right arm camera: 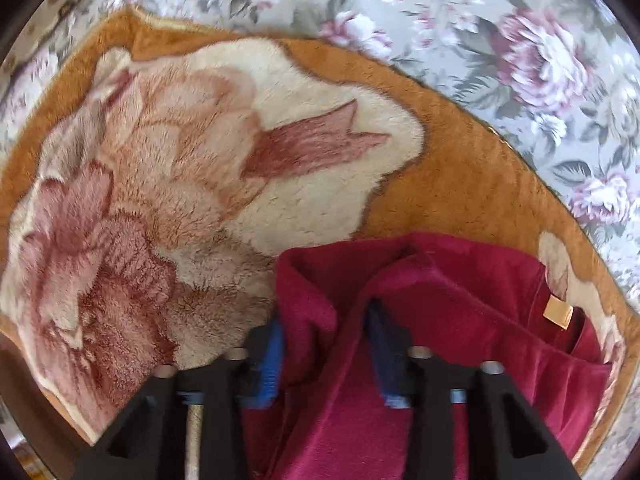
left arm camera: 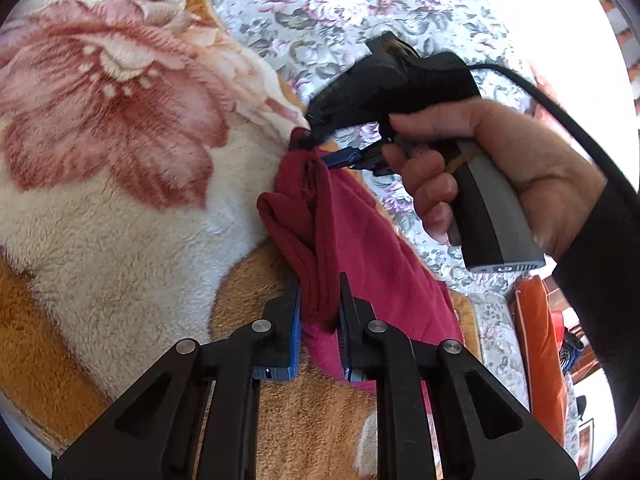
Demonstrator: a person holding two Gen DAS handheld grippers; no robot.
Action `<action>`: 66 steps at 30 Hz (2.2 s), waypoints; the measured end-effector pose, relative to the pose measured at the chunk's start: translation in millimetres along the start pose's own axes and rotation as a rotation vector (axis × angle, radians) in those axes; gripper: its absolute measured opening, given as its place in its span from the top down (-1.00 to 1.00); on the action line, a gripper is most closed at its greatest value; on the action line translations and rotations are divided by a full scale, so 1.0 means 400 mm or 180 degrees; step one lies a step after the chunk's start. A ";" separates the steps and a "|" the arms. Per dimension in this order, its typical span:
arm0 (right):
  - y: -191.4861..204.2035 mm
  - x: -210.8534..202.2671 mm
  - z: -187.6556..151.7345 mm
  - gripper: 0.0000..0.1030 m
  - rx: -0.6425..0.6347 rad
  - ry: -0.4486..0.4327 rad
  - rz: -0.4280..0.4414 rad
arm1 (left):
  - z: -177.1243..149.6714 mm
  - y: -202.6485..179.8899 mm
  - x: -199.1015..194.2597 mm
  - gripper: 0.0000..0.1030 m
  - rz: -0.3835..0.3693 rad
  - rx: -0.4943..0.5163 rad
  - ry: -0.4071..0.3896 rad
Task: Fold small clothes
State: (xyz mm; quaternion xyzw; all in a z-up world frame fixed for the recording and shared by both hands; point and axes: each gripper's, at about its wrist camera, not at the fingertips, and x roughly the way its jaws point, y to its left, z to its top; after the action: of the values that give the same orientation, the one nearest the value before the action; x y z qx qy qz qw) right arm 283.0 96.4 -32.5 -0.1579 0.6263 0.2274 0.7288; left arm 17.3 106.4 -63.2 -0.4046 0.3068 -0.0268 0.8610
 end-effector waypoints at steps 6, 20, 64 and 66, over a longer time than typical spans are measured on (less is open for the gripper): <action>-0.147 -0.110 -0.049 0.70 0.0372 -0.0453 0.0680 | -0.004 -0.074 -0.017 0.76 -0.0102 0.0484 -0.0054; -0.640 -0.360 -0.345 0.71 0.0984 -0.1163 0.1042 | -0.204 -0.490 0.070 0.76 -0.0480 0.1800 0.0508; -0.686 -0.131 -0.840 0.49 -0.0690 -0.2384 0.0520 | -0.244 -0.426 0.182 0.60 -0.0055 0.1943 0.0815; -0.689 -0.131 -0.841 0.49 -0.0681 -0.2424 0.0562 | -0.191 -0.487 0.209 0.60 -0.0178 0.1994 0.0737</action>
State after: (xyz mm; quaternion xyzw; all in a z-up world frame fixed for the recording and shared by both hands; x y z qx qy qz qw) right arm 140.0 -317.2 -51.7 -0.0829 0.2955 0.3952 0.8658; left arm 82.4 -101.0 -3.6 -0.1228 0.3682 -0.1893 0.9020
